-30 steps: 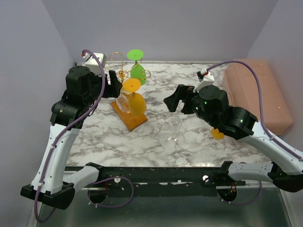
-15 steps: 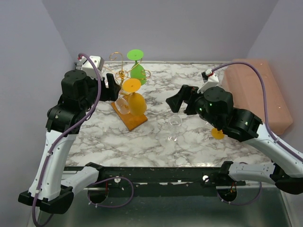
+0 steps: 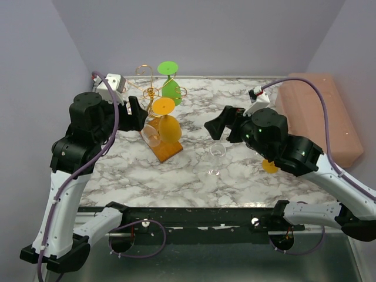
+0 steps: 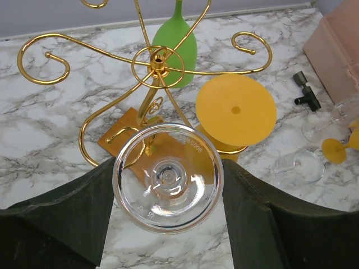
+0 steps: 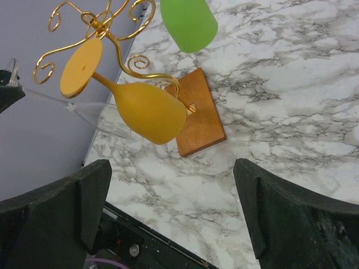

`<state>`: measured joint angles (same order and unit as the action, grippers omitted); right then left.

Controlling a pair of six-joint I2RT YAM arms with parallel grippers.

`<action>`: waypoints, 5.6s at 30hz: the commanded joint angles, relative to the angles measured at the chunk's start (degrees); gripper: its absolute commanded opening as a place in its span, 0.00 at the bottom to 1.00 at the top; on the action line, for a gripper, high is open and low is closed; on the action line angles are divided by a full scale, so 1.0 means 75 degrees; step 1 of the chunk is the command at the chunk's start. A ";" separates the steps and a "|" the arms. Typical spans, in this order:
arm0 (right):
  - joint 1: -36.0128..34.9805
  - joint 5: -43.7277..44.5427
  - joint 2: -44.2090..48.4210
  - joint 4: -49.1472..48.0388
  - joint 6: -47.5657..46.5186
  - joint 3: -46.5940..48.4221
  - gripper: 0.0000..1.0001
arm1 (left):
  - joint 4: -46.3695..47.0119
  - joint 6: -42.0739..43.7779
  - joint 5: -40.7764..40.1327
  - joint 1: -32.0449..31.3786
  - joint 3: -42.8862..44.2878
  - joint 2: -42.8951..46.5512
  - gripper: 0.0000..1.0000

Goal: Take the wine glass off the wine glass rack

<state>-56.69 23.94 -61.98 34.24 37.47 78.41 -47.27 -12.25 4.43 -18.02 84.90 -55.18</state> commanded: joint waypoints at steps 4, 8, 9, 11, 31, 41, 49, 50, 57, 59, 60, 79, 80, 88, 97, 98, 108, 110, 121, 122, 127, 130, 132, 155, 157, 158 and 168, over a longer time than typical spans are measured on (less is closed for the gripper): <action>-0.0036 -0.0504 0.0160 -0.0448 0.0161 -0.0351 1.00 | -0.0512 -0.0374 0.0136 -0.0049 0.0746 0.0320 0.41; -0.0043 -0.0701 0.0283 -0.0583 0.0285 -0.0521 1.00 | -0.0848 -0.0452 0.0009 -0.0056 0.1054 0.0474 0.41; -0.0039 -0.0737 0.0310 -0.0630 0.0311 -0.0560 1.00 | -0.0932 -0.0470 0.0000 -0.0052 0.1116 0.0498 0.41; -0.0040 -0.0824 0.0350 -0.0730 0.0360 -0.0659 1.00 | -0.1070 -0.0499 -0.0025 -0.0046 0.1215 0.0543 0.41; -0.0036 -0.1872 0.1463 -0.3307 0.1677 -0.2597 1.00 | -0.1543 -0.1132 0.0897 -0.0046 0.1711 0.1091 0.40; -0.0036 -0.2447 0.1646 -0.4795 0.2418 -0.3433 1.00 | -0.0409 -0.2152 0.1880 -0.0046 0.1148 0.1443 0.34; -0.0039 -0.2499 0.1771 -0.5294 0.2794 -0.3817 1.00 | 0.0594 -0.2891 0.2338 -0.0046 0.0937 0.1403 0.30; -0.0036 -0.2481 0.1785 -0.5335 0.2824 -0.3860 1.00 | 0.0670 -0.2952 0.2351 -0.0046 0.0937 0.1385 0.30; -0.0042 -0.2580 0.1810 -0.6054 0.3323 -0.4340 1.00 | 0.1145 -0.3337 0.2512 -0.0046 0.0916 0.1185 0.30; -0.0042 -0.2684 0.1767 -0.6333 0.3424 -0.4450 1.00 | 0.1298 -0.3462 0.2572 -0.0047 0.0913 0.1164 0.30; -0.0036 -0.2723 0.1739 -0.6484 0.3457 -0.4481 1.00 | 0.1391 -0.3517 0.2598 -0.0052 0.0889 0.1145 0.30; -0.0037 -0.3601 0.1528 -0.9601 0.4012 -0.5260 0.85 | 0.2600 -0.4382 0.2656 -0.0047 0.0391 0.1099 0.29; -0.0041 -0.3630 0.1505 -0.9732 0.4018 -0.5295 0.84 | 0.2678 -0.4420 0.2656 -0.0049 0.0342 0.1098 0.29; -0.0037 -0.3866 0.1285 -1.1216 0.4152 -0.5615 0.73 | 0.3174 -0.4752 0.2624 -0.0047 0.0060 0.1157 0.27; -0.0042 -0.3990 0.0985 -1.2781 0.4340 -0.5853 0.58 | 0.3501 -0.4993 0.2433 -0.0047 -0.0239 0.1220 0.27; -0.0043 -0.3965 0.0982 -1.2803 0.4322 -0.5833 0.57 | 0.3514 -0.5008 0.2366 -0.0046 -0.0284 0.1248 0.27; -0.0043 -0.3809 0.1016 -1.2708 0.4148 -0.5609 0.28 | 0.3738 -0.5116 0.2176 -0.0044 -0.0673 0.1369 0.27; -0.0041 -0.3716 0.1058 -1.2585 0.4156 -0.5602 0.20 | 0.3773 -0.5135 0.2171 -0.0046 -0.0723 0.1381 0.27; -0.0037 -0.3223 0.1484 -1.1605 0.3992 -0.5497 0.01 | 0.3856 -0.5164 0.2096 -0.0047 -0.0874 0.1416 0.41; -0.0044 -0.3217 0.1498 -1.1538 0.3964 -0.5478 0.01 | 0.3875 -0.5158 0.2097 -0.0048 -0.0862 0.1415 0.44; -0.0041 -0.3218 0.1595 -1.1220 0.3736 -0.5303 0.00 | 0.3793 -0.5045 0.2127 -0.0045 -0.0792 0.1337 0.67; -0.0045 -0.2883 0.1755 -1.0810 0.3489 -0.5161 0.00 | 0.3679 -0.4917 0.2152 -0.0046 -0.0718 0.1275 0.77; -0.0039 -0.2702 0.1889 -1.0429 0.3307 -0.5050 0.01 | 0.3604 -0.4825 0.2145 -0.0047 -0.0675 0.1238 0.83; -0.0043 -0.0283 0.2572 -0.5955 0.0302 -0.2535 0.01 | 0.1916 -0.2407 0.0924 -0.0046 0.0467 0.0890 0.98; -0.0037 0.0101 0.2445 -0.5248 0.0046 -0.2063 0.01 | 0.1698 -0.1987 0.0497 -0.0046 0.0473 0.0888 0.99; -0.0037 0.0307 0.2401 -0.4920 -0.0032 -0.1866 0.01 | 0.1604 -0.1797 0.0241 -0.0046 0.0440 0.0898 0.98; -0.0036 0.1531 0.1008 -0.1828 -0.0754 0.0362 0.01 | 0.1258 -0.0646 -0.1523 -0.0038 -0.0067 0.1022 0.98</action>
<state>-56.97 29.80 -49.89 7.81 35.73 75.22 -35.59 -22.96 2.26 -18.48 85.80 -48.31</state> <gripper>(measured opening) 0.153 0.983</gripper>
